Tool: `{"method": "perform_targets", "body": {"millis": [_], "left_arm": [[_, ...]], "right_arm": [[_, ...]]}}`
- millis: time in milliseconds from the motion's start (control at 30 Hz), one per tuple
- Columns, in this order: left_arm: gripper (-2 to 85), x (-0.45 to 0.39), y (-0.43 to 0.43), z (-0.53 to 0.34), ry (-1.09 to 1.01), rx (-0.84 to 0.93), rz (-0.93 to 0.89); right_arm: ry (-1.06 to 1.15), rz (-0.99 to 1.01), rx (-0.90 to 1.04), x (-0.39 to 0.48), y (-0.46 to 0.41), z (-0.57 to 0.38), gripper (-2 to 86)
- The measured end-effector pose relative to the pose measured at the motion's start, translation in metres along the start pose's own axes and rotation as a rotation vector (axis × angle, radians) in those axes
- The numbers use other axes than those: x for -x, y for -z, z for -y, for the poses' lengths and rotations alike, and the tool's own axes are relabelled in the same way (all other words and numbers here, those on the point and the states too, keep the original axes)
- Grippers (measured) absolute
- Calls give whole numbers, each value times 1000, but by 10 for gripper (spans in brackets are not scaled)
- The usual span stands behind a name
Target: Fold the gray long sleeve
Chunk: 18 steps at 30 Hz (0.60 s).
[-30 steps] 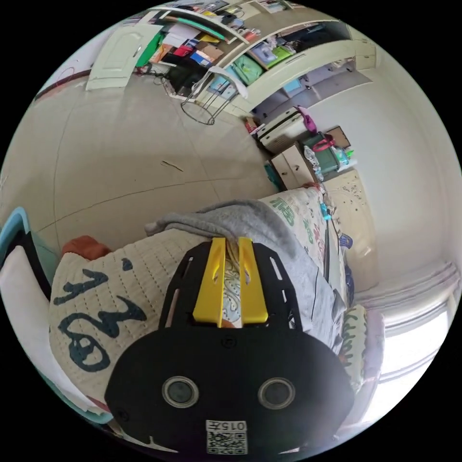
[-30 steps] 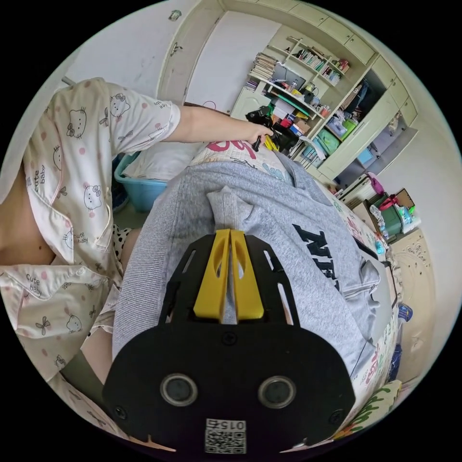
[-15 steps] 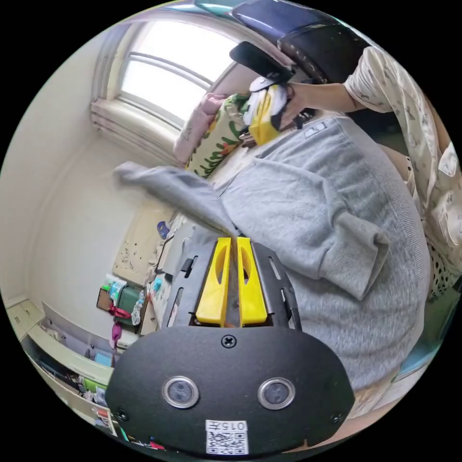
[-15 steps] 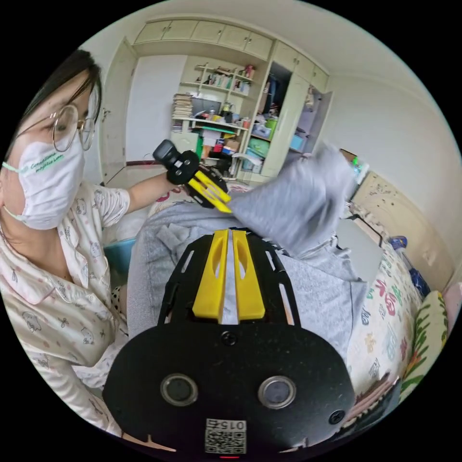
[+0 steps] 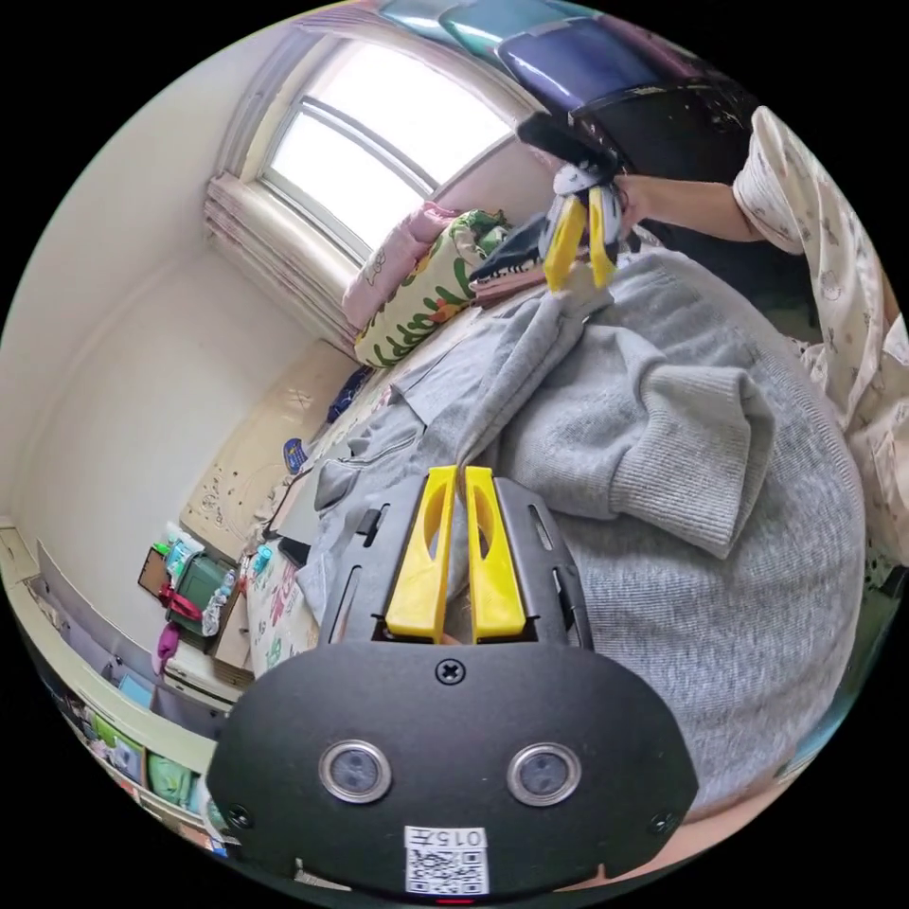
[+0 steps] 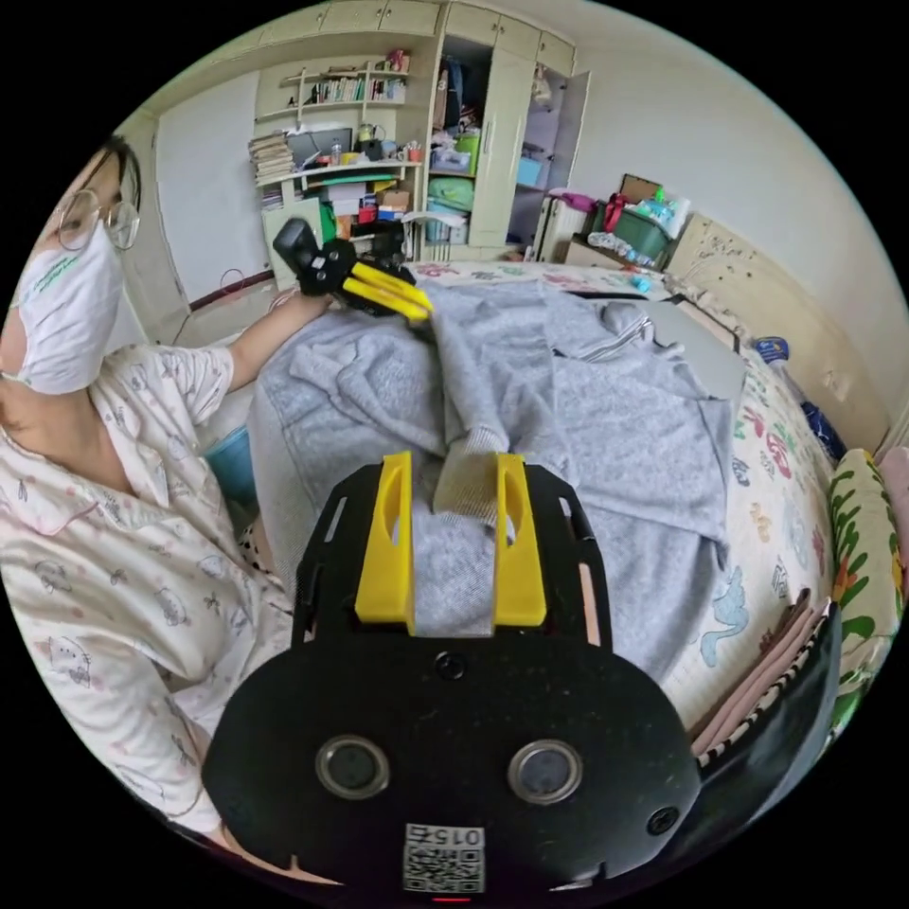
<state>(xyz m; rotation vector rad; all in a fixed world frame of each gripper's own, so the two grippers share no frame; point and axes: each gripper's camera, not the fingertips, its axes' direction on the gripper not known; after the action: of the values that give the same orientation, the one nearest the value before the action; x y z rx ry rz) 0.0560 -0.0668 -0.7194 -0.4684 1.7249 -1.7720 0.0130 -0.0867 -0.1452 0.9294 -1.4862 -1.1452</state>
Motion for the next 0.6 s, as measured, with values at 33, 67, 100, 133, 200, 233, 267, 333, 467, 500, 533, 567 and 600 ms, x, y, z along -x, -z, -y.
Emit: {"method": "perform_targets", "body": {"millis": [33, 67, 100, 133, 200, 233, 267, 333, 467, 500, 533, 567, 600], "left_arm": [[9, 20, 15, -6, 55, -55, -25], [10, 42, 29, -15, 134, -89, -11], [11, 53, 36, -20, 177, -94, 3], [15, 77, 45, -34, 274, -67, 29], [28, 108, 47, -59, 387, 25, 77], [44, 122, 43, -72, 431, 111, 88], [65, 132, 33, -80, 463, 214, 92], [104, 140, 14, -86, 485, 389, 168], [119, 143, -14, -89, 413, 553, 209], [116, 144, -15, -89, 404, 557, 204], [110, 145, -12, -89, 391, 547, 196], [104, 148, -7, -89, 394, 534, 193], [102, 151, -3, -89, 401, 528, 191]], "right_arm": [[3, -83, 24, 6, -7, 2, 105], [-4, -162, 27, 9, -12, 4, 76], [-5, -180, 29, 10, -12, 6, 62], [-10, -195, 30, 10, -11, 10, 54], [-29, -211, 17, 9, -5, 15, 47], [-38, -214, 2, 7, 1, 16, 44], [-53, -215, -16, 5, 8, 17, 42], [-79, -209, -42, 0, 18, 16, 41], [-112, -143, -102, -4, 46, 9, 41], [-113, -136, -110, -4, 50, 8, 41], [-112, -126, -121, -2, 56, 6, 40], [-108, -128, -118, 0, 61, 5, 40], [-106, -134, -110, 1, 62, 4, 39]]}}
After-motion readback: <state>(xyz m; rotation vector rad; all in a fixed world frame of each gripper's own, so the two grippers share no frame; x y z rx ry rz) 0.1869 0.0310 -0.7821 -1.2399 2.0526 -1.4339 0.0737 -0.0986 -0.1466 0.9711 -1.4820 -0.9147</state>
